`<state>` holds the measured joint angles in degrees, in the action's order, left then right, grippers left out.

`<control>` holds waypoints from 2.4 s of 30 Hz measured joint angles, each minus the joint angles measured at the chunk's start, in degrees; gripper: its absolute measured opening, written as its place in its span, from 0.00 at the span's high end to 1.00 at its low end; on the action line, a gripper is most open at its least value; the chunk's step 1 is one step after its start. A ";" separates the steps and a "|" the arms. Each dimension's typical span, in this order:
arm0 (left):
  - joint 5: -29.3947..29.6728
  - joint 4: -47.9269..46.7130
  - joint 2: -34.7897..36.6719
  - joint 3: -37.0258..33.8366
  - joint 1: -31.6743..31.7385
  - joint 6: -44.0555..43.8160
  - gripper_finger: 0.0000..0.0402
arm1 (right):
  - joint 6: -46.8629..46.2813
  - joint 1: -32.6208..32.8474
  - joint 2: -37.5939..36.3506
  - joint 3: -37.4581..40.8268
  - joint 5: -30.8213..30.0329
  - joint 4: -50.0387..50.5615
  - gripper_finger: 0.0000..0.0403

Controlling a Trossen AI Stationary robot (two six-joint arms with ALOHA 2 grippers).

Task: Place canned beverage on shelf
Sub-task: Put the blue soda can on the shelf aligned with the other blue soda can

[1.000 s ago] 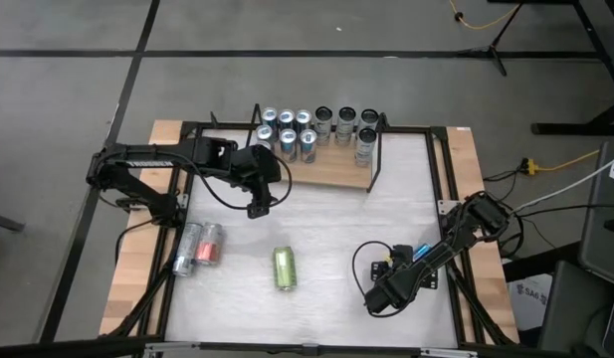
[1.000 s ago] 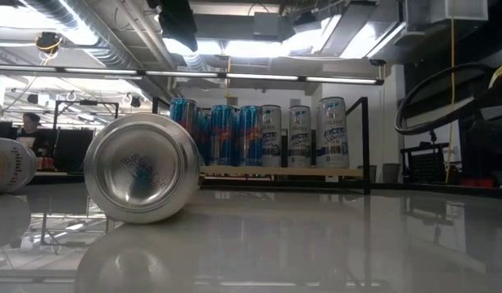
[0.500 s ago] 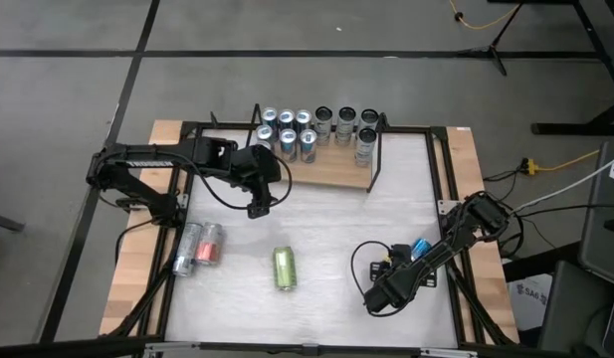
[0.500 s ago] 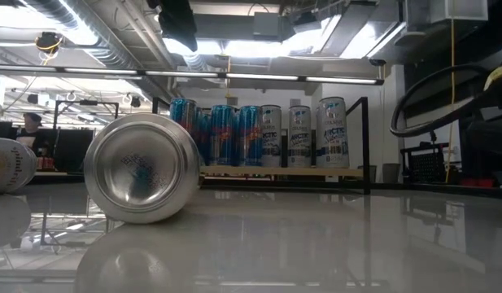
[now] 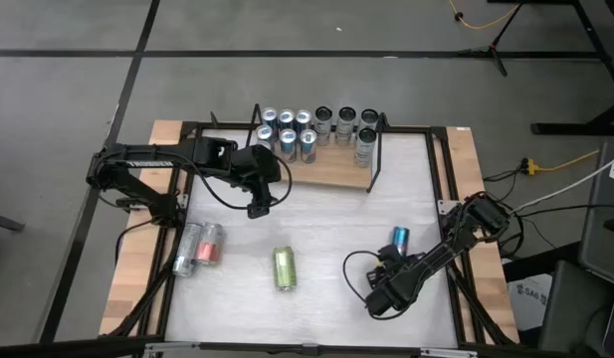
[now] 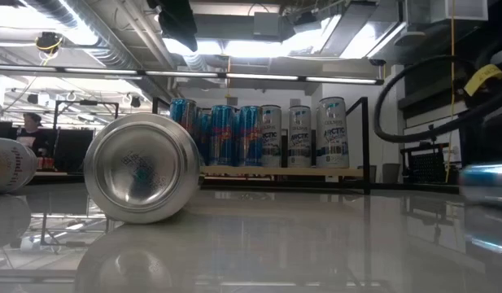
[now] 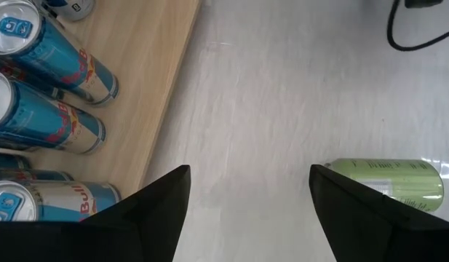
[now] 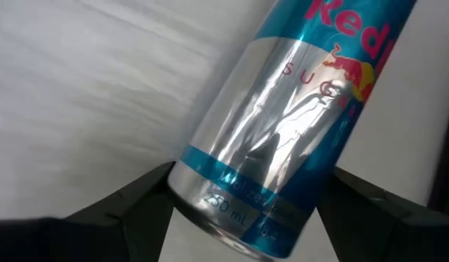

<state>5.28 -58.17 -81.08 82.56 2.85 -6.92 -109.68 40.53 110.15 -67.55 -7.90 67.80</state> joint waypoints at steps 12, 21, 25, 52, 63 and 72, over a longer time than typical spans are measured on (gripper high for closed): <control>-1.85 2.64 0.00 0.00 0.00 -0.11 0.33 | 5.15 -0.37 0.09 -0.17 -16.53 -12.89 0.27; -3.53 3.06 0.00 0.00 0.00 -2.99 0.33 | 15.90 -4.40 0.11 -0.17 -19.63 -26.68 0.27; -6.40 3.06 -0.20 0.02 0.00 -3.54 0.33 | 22.90 -6.90 0.11 -0.17 -19.59 -30.84 0.27; -14.78 4.90 -4.48 -2.21 0.00 -5.12 0.33 | 47.04 -15.85 0.04 -0.24 -17.17 -37.97 0.26; -13.29 4.90 -4.48 -2.23 0.02 -4.98 0.33 | 47.00 -15.82 0.00 -0.24 -13.90 -37.91 0.26; -13.29 4.67 -4.48 -2.23 0.00 -3.46 0.33 | 47.00 -15.82 -0.04 -0.28 -11.78 -37.76 0.11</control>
<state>-8.01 -53.51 -85.56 80.34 2.85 -10.38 -62.68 24.71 110.10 -67.83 -19.68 30.04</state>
